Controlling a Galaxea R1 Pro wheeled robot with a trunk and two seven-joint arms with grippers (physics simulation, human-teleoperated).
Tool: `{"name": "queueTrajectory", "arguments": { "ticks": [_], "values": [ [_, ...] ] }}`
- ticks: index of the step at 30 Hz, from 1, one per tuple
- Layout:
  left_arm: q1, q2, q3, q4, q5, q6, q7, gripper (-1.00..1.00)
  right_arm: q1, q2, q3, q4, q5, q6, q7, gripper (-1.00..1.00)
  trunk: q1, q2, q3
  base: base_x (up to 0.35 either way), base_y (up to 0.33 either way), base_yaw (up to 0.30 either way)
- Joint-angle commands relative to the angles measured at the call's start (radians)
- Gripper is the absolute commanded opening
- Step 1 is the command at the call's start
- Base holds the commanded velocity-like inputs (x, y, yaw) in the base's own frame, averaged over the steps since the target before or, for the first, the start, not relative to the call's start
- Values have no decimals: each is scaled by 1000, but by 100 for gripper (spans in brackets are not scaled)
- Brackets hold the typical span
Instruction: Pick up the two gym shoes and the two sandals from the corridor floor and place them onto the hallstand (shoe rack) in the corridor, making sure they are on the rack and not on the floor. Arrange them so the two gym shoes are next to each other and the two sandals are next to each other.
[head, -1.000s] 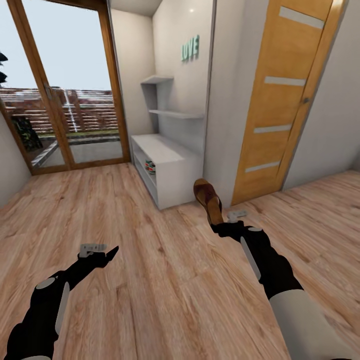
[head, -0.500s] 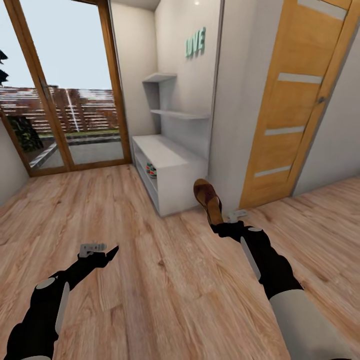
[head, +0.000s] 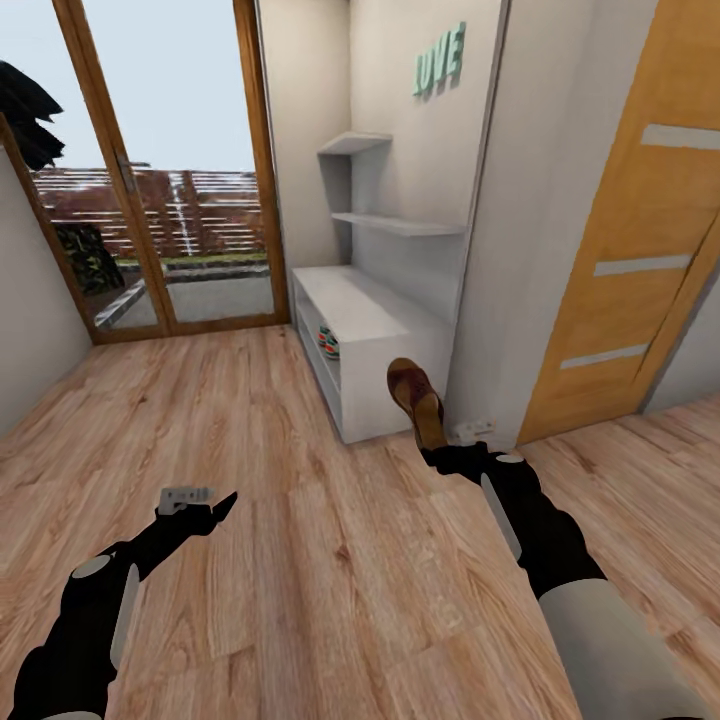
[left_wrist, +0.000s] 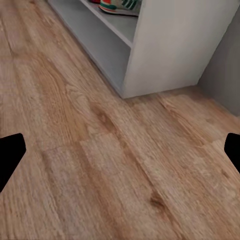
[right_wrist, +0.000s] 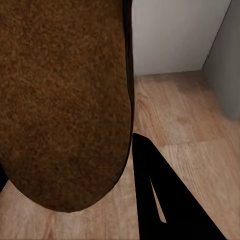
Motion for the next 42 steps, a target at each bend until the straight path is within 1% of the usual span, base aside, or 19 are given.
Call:
{"name": "queueTrajectory", "arguments": {
  "ticks": [1,5,14,17,25,31,42],
  "values": [
    [-1,-1,2,-1,-6,5,-7,100,0,-1,1,-2,-4,6,-1,-100,0,0,-2,317,0,189],
    [-1,-1,2,-1,-6,5,-7,100,0,-1,1,-2,-4,6,-2,-100,0,0,-7,241,0,189],
    [-1,-1,2,-2,-5,5,-7,100,0,-1,1,-2,-4,6,-1,-100,0,0,-18,33,0,189],
    [-1,-1,2,-3,-5,5,-7,100,0,-1,1,-2,-4,6,-1,-100,0,0,-22,178,0,189],
    [-1,-1,2,-2,-5,5,-7,100,0,-1,1,-2,-4,6,-2,-100,0,0,-32,322,0,195],
    [-1,-1,2,-2,-4,5,-7,100,0,-1,1,-2,-4,6,-2,-100,0,0,-34,345,0,267],
    [-1,-1,2,-1,-3,5,-7,100,0,-1,1,-2,-4,6,-2,-100,0,0,-24,346,0,236]
  ]
}}
